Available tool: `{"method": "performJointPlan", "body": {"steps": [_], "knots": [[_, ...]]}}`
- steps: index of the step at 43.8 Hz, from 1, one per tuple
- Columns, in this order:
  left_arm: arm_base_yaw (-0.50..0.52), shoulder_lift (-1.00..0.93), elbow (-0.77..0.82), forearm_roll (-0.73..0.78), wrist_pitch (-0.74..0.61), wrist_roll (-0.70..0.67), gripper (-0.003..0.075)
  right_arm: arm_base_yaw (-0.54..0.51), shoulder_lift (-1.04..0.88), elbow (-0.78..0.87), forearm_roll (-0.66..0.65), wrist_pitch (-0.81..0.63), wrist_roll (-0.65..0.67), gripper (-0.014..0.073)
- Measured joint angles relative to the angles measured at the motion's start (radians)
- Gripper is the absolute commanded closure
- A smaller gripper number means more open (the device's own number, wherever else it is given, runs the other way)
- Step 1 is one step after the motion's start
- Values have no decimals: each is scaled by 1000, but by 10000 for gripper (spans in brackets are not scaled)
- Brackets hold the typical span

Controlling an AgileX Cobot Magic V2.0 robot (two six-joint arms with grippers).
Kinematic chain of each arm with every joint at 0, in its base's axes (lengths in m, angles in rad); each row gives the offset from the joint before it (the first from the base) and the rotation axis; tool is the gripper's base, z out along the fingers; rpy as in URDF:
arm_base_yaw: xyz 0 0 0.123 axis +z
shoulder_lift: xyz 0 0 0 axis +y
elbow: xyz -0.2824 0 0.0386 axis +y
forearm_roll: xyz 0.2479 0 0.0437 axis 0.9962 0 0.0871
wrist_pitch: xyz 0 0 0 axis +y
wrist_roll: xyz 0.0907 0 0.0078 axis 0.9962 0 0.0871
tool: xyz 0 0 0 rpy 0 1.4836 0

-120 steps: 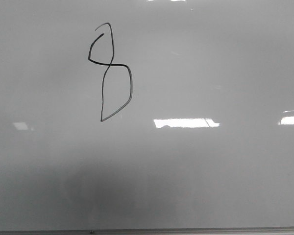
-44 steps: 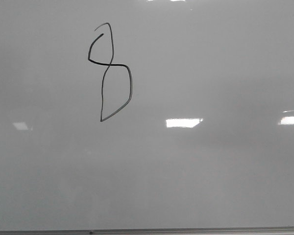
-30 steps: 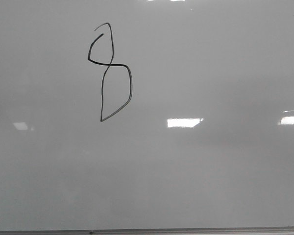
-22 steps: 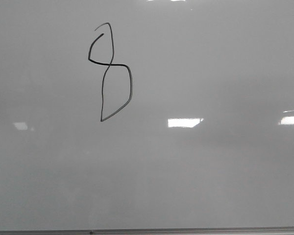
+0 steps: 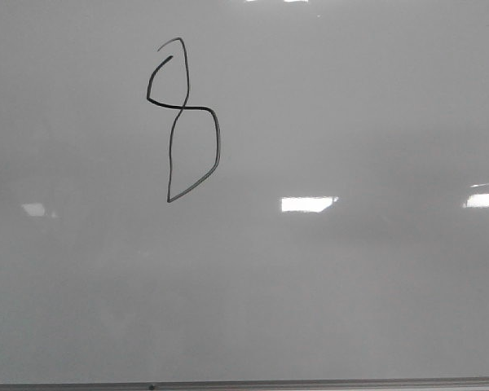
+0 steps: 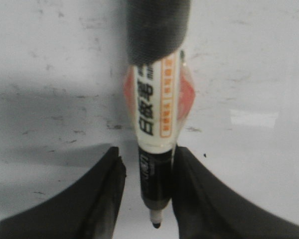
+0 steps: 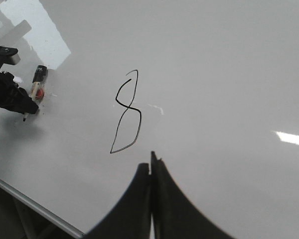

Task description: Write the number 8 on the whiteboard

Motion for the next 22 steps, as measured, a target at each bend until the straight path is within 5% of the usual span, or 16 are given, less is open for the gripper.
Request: {"method": "performJointPlan", "body": {"steps": [13,22], "knots": [[0,0,0,0,0,0,242,0,0,0,0,0,0,665],[0,-35,1,0,46,0,239,0,0,0,0,0,0,665]]}}
